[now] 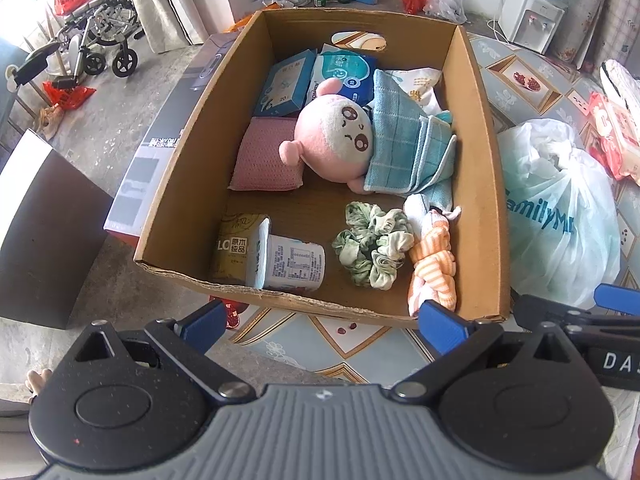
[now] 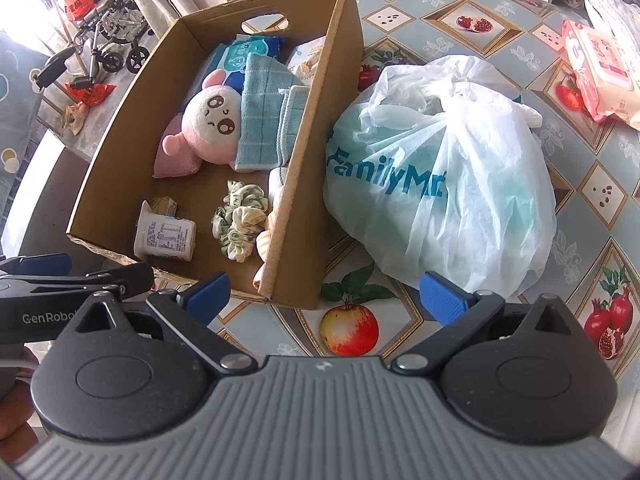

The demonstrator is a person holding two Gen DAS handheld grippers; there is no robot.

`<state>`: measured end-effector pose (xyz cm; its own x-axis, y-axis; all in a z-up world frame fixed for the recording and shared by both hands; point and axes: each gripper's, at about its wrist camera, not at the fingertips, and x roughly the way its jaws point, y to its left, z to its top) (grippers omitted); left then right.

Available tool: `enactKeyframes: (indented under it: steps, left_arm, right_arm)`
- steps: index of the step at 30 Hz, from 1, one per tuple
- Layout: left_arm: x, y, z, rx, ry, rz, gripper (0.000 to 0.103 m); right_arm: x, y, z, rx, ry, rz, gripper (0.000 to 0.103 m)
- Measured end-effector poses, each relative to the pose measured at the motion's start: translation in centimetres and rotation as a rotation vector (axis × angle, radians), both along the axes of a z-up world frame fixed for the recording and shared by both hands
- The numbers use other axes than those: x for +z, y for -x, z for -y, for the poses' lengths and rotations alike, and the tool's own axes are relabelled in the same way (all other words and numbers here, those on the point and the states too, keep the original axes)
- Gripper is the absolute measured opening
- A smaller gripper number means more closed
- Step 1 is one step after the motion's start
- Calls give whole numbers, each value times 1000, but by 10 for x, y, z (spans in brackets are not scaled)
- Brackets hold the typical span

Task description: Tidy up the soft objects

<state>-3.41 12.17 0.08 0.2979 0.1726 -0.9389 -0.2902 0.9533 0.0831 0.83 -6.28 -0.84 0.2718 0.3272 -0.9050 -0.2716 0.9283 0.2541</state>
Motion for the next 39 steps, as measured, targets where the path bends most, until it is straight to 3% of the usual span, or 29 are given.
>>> enactKeyframes:
  steps: [39]
  left_arm:
    - [-9,4,-11,22,15,-15,102]
  right_arm:
    - [-5,1,-14,26,38,-11,101]
